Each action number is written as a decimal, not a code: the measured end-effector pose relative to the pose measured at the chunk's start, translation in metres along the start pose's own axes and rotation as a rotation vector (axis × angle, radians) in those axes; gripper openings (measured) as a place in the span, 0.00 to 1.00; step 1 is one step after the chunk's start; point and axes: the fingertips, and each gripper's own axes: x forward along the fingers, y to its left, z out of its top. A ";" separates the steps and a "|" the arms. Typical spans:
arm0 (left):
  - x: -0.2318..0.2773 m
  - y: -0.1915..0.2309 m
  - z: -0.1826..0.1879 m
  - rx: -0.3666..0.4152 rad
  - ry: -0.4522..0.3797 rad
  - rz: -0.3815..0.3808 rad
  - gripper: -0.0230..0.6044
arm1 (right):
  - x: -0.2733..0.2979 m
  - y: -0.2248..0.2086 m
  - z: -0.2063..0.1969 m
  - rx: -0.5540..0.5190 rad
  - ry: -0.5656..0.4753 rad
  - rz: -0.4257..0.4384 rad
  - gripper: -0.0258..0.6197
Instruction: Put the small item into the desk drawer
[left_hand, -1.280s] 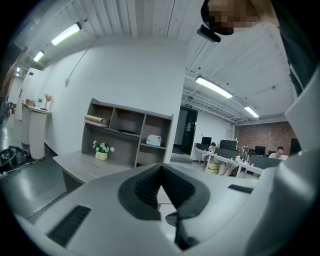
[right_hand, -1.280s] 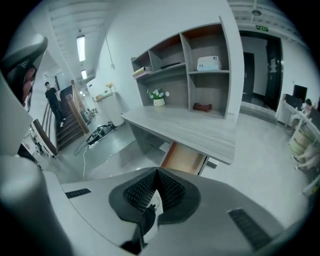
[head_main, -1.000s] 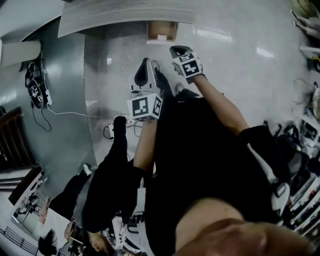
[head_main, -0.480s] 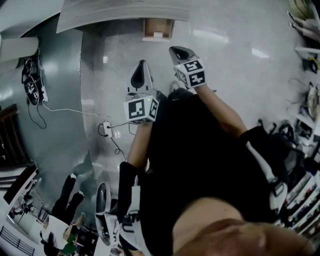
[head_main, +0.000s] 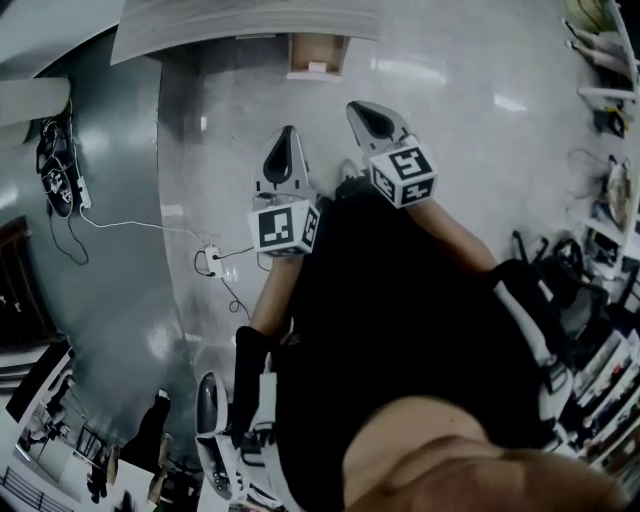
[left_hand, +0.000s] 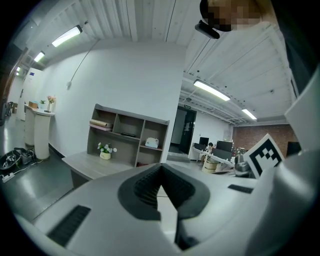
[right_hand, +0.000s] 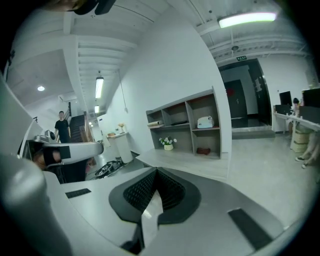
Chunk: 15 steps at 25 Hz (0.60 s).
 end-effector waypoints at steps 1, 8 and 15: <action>-0.006 0.003 0.003 0.000 -0.004 -0.003 0.02 | -0.006 0.008 0.003 0.003 -0.007 0.000 0.04; -0.045 0.018 0.002 0.036 0.004 -0.018 0.02 | -0.040 0.054 0.008 0.005 -0.062 -0.003 0.04; -0.063 0.012 -0.010 0.033 -0.018 -0.048 0.02 | -0.058 0.072 -0.003 0.010 -0.090 -0.019 0.04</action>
